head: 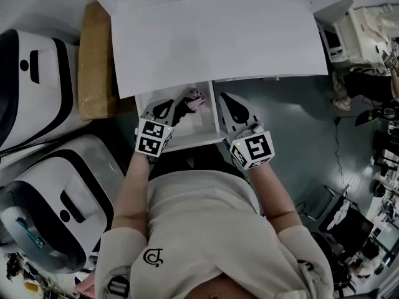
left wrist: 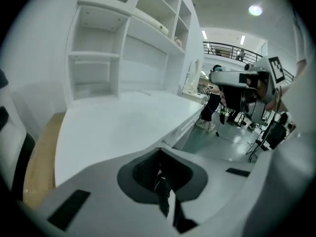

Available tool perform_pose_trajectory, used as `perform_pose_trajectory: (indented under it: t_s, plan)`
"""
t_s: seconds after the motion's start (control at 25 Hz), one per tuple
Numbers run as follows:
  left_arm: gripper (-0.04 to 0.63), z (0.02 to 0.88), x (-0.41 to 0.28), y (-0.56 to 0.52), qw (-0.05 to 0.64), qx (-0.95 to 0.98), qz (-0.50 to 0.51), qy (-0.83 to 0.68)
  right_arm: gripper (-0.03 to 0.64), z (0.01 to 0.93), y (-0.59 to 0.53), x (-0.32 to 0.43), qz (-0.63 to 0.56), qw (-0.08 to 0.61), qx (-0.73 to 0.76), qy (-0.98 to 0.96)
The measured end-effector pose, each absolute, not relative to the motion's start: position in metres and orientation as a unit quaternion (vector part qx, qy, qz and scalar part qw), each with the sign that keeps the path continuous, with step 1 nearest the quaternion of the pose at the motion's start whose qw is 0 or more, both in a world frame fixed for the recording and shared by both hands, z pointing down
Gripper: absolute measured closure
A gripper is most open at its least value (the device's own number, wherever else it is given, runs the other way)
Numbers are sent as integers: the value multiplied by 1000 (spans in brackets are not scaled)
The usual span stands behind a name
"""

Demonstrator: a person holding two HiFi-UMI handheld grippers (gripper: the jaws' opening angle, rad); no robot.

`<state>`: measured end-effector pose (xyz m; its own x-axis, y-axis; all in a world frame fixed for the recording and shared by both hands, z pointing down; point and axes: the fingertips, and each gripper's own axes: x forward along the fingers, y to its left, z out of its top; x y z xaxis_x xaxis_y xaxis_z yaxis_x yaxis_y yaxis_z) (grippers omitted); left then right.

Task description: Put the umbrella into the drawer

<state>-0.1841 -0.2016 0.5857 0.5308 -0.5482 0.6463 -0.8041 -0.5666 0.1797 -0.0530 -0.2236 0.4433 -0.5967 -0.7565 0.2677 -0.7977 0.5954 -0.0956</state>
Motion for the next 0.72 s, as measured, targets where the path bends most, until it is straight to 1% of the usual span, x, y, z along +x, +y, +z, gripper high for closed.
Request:
perform_pose_trajectory:
  t_s: [0.28, 0.4, 0.52, 0.72]
  plan:
    - [583, 513, -203, -224, 201, 845, 211, -448, 611, 402, -249, -68, 66, 73, 400, -911]
    - [583, 466, -211, -223, 162, 849, 182, -470, 611, 380, -247, -70, 50, 55, 394, -916]
    - [583, 421, -219, -221, 126, 849, 145, -493, 611, 364, -244, -69, 43, 53, 397, -915]
    - [583, 365, -247, -226, 74, 836, 90, -536, 611, 347, -245, -74, 31, 40, 381, -923]
